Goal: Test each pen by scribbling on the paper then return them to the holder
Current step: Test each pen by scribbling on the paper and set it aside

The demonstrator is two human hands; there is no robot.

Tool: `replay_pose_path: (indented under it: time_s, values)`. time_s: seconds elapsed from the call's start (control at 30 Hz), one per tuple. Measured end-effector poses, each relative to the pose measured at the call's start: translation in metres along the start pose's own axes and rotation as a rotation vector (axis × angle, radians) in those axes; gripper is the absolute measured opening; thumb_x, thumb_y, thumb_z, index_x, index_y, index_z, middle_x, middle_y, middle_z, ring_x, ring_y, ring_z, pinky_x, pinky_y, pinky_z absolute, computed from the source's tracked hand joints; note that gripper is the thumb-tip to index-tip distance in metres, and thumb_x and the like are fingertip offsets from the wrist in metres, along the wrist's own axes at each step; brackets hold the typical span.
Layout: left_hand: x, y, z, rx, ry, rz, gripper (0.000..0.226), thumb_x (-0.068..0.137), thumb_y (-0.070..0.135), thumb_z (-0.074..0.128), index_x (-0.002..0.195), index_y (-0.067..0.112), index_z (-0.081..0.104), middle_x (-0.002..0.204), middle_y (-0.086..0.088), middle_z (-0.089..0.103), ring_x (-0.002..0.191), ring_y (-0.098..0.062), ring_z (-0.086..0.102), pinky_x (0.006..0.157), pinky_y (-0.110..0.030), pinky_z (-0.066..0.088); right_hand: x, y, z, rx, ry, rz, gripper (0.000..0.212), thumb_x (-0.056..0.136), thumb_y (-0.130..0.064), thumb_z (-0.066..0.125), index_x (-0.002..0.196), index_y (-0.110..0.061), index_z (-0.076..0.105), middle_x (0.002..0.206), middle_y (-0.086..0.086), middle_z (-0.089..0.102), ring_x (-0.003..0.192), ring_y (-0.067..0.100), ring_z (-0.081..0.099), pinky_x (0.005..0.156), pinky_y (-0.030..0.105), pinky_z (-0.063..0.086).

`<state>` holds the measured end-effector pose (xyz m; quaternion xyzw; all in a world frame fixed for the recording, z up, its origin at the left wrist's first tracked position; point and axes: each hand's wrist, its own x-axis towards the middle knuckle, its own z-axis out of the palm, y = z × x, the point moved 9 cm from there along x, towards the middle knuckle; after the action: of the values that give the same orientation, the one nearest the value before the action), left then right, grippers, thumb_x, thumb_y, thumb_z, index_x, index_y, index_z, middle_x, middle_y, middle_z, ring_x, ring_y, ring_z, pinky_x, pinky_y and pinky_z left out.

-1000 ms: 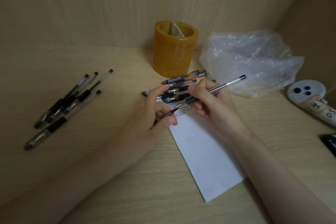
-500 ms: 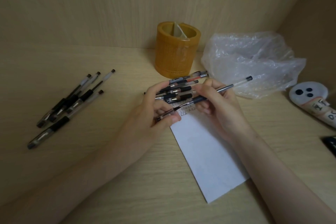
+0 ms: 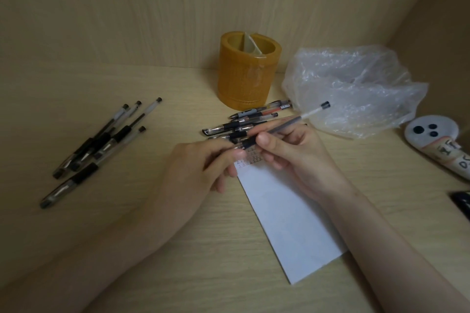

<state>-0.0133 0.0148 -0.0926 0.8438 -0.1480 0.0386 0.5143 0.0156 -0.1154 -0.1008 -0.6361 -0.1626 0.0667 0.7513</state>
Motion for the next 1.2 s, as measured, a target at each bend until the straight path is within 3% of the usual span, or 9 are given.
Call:
replay_pose_path:
  time_s: [0.1,0.27,0.5,0.6,0.7,0.8,0.97,1.1,1.2]
  values:
    - [0.001,0.003,-0.001,0.098,0.023,0.051,0.021,0.086,0.031,0.056,0.067,0.025,0.061,0.054,0.009,0.058,0.046,-0.005,0.052,0.051,-0.010,0.037,-0.002,0.000,0.000,-0.058,0.039,-0.006,0.018,0.077,-0.013,0.063,0.090,-0.001,0.067,0.054,-0.007,0.058,0.047,0.005,0.043,0.045,0.015,0.030]
    - [0.002,0.001,0.001,0.137,0.043,0.068,0.022,0.088,0.027,0.055,0.068,0.018,0.061,0.049,0.011,0.048,0.049,-0.001,0.049,0.052,-0.009,0.033,-0.001,0.005,-0.001,-0.109,0.082,0.023,0.017,0.073,-0.015,0.064,0.086,-0.004,0.067,0.053,-0.008,0.062,0.047,-0.001,0.047,0.047,0.011,0.034]
    - [0.007,0.000,0.001,0.050,0.094,0.030,0.021,0.090,0.027,0.053,0.077,0.018,0.067,0.049,0.018,0.054,0.047,-0.002,0.049,0.049,-0.011,0.032,0.002,0.009,-0.003,-0.014,0.145,0.080,0.018,0.073,-0.024,0.065,0.076,-0.005,0.063,0.052,-0.003,0.056,0.045,0.005,0.041,0.044,0.012,0.034]
    - [0.014,-0.001,-0.004,0.134,0.128,0.021,0.018,0.090,0.034,0.054,0.079,0.026,0.067,0.055,0.013,0.059,0.054,-0.001,0.054,0.053,-0.018,0.039,0.003,0.010,-0.007,-0.140,0.193,0.075,0.037,0.076,-0.039,0.065,0.068,-0.003,0.062,0.052,0.003,0.054,0.045,0.009,0.039,0.043,0.016,0.031]
    - [0.023,-0.007,-0.022,0.276,0.183,0.003,0.020,0.089,0.039,0.051,0.081,0.030,0.066,0.061,0.014,0.060,0.059,0.003,0.052,0.053,-0.014,0.034,-0.002,0.004,-0.013,-0.212,0.268,0.069,0.050,0.079,-0.050,0.055,0.071,-0.002,0.068,0.050,0.004,0.053,0.042,0.008,0.041,0.042,0.013,0.031]
    - [0.030,-0.002,-0.039,0.434,0.286,0.093,0.019,0.089,0.037,0.054,0.091,0.027,0.070,0.075,0.011,0.065,0.071,-0.009,0.049,0.065,-0.031,0.041,-0.005,-0.007,-0.023,-0.196,0.353,0.010,0.050,0.086,-0.048,0.047,0.066,-0.007,0.067,0.047,0.000,0.050,0.041,0.007,0.042,0.041,0.013,0.031]
    - [0.043,-0.016,-0.038,0.512,0.327,0.103,0.024,0.086,0.032,0.062,0.104,0.020,0.070,0.087,0.000,0.070,0.088,-0.020,0.052,0.073,-0.040,0.045,-0.004,-0.007,-0.026,-0.197,0.385,0.010,0.046,0.090,-0.045,0.048,0.066,-0.011,0.068,0.048,0.000,0.051,0.042,0.008,0.040,0.041,0.015,0.030]
    - [0.046,-0.027,-0.031,0.496,0.294,0.093,0.032,0.087,0.029,0.060,0.115,0.014,0.065,0.095,-0.004,0.069,0.093,-0.020,0.048,0.078,-0.030,0.038,-0.004,-0.008,-0.024,-0.196,0.374,0.001,0.043,0.096,-0.035,0.048,0.066,-0.011,0.067,0.048,0.000,0.049,0.043,0.008,0.040,0.041,0.015,0.030]
    - [0.049,-0.037,-0.021,0.466,0.204,0.048,0.044,0.090,0.034,0.054,0.129,0.013,0.053,0.114,-0.004,0.065,0.104,-0.019,0.047,0.087,-0.028,0.035,-0.003,-0.006,-0.024,-0.198,0.366,0.005,0.042,0.097,-0.032,0.049,0.065,-0.013,0.068,0.047,0.000,0.049,0.042,0.007,0.039,0.042,0.014,0.030]
